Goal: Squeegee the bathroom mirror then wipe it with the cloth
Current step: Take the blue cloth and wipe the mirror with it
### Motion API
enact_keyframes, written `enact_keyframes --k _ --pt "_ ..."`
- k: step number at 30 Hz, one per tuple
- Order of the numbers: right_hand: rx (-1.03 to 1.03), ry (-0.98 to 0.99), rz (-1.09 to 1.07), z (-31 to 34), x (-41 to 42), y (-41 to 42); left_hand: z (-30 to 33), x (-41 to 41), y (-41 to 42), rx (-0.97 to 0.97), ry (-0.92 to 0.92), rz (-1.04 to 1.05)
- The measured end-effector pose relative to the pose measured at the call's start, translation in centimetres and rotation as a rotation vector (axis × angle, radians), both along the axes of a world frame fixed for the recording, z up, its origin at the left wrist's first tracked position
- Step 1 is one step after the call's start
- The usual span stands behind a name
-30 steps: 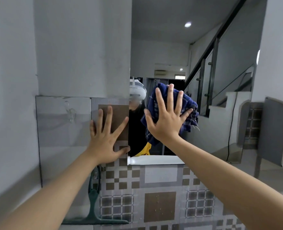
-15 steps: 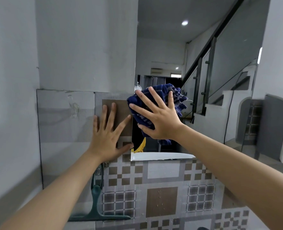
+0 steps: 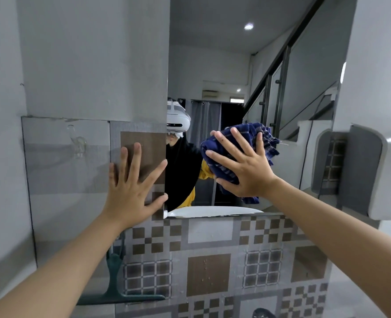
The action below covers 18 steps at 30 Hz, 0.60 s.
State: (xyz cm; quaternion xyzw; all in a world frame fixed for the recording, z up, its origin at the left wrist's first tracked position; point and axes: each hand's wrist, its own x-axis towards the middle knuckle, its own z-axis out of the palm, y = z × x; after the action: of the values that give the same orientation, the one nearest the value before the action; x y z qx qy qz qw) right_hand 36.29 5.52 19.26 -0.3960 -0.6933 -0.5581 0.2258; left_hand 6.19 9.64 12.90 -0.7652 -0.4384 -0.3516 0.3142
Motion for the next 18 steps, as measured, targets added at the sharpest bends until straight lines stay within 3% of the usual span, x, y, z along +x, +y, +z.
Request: enact_keyframes --k 6,11,18 --pt "0.058 0.181 -0.075 -1.5 7.7 -0.8 -0.1 0.1 0.0 -0.022 -0.008 0.008" --pt "0.005 0.528 -0.043 -2.6 13.3 -1.4 -0.1 0.2 0.0 -0.027 -0.027 -0.009" --pt "0.003 0.978 0.018 -5.8 12.8 -1.6 0.0 0.5 -0.3 -0.035 -0.044 -0.021"
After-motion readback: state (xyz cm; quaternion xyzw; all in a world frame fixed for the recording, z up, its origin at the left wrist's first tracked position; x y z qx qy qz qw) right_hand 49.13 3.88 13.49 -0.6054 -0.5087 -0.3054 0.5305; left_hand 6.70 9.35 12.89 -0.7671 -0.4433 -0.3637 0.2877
